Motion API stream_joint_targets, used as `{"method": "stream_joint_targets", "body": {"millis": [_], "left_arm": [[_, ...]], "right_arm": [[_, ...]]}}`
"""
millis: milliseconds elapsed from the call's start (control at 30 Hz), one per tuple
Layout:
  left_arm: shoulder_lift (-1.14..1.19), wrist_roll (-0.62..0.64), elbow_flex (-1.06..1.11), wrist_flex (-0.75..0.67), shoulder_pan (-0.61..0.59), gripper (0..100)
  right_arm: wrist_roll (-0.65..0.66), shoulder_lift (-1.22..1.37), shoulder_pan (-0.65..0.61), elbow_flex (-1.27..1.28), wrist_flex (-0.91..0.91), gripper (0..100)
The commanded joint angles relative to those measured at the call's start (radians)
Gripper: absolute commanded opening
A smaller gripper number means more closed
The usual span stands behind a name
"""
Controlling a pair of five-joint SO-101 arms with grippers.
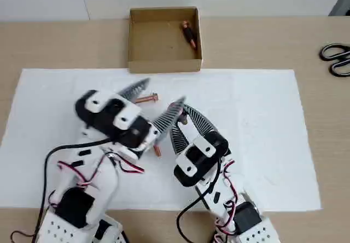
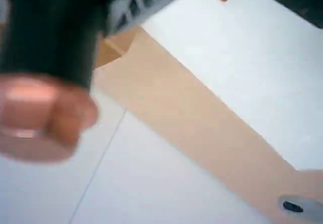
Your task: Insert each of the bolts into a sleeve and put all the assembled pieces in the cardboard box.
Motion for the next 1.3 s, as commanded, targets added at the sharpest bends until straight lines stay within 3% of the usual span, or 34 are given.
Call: {"method": "stream_joint_targets", "body": {"millis": [0, 100, 233, 500, 700, 933, 1067, 1267], "left_arm": [[-0.017, 0.0, -0.082, 0.005, -0.133, 25], [-0.018, 0.0, -0.094, 0.005, -0.233, 18], [-0.018, 0.0, -0.07, 0.032, -0.302, 0], [-0.018, 0.077, 0.068, 0.026, -0.376, 1], [-0.018, 0.077, 0.194, -0.146, -0.486, 1], [-0.018, 0.101, 0.234, -0.178, -0.534, 1], [-0.035, 0.141, 0.236, -0.178, -0.534, 1], [-0.161, 0.138, 0.291, -0.173, -0.529, 1]], "right_arm": [[0.005, -0.012, 0.087, -0.055, 0.002, 0.4], [0.005, -0.008, 0.176, -0.081, 0.041, 0.4], [0.005, -0.007, 0.231, -0.127, 0.226, 0.4], [0.003, 0.09, 0.303, -0.29, 0.291, 0.4], [-0.02, 0.555, 0.338, -0.554, 0.282, 0.4], [-0.348, 1.159, 0.334, -0.988, 0.137, 0.4], [-0.354, 1.46, 0.308, -1.168, -0.038, 0.4], [-0.362, 1.842, 0.236, -1.54, -0.059, 0.3]]}}
